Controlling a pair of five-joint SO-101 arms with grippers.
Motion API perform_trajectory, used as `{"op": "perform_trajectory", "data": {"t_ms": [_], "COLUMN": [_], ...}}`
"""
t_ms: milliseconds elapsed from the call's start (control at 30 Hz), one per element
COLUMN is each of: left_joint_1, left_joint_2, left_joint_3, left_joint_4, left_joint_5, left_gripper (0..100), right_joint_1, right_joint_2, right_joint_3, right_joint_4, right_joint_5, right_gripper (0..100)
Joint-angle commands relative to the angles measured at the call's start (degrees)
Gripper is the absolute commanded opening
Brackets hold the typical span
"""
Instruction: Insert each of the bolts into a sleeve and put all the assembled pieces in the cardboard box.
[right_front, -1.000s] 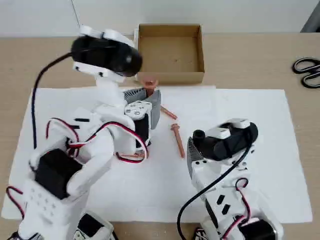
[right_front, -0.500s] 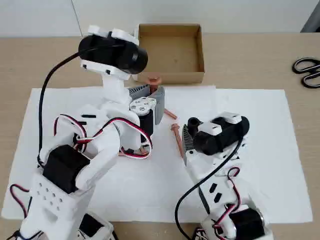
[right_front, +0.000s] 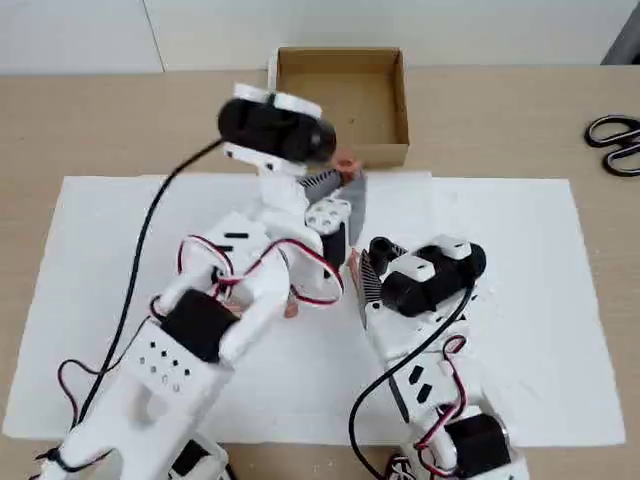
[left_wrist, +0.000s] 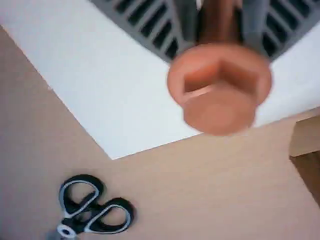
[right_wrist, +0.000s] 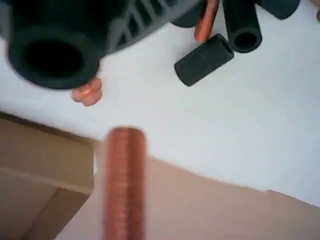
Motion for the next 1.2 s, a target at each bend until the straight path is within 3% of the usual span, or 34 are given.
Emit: {"op": "perform_trajectory", "data": {"t_ms": [0, 367, 1167], "left_joint_1": [2.4, 2.8, 5.0], "left_joint_2": [-6.4, -13.8, -13.7], "left_joint_3": [4.1, 15.9, 18.1], "left_joint_4": [-5.5, -13.0, -11.3], "left_joint_5": [-3.3, -5.2, -5.5], "left_gripper": [0, 0, 0], "right_joint_1": [0.2, -3.4, -4.8], "right_joint_2": [-0.8, -0.8, -0.8], "right_joint_3": [0.4, 1.8, 2.5], "right_joint_4": [-1.8, -1.7, -1.6], "right_joint_5": [-2.8, -3.0, -2.6], "right_gripper": [0.4, 0.4, 0.4]}}
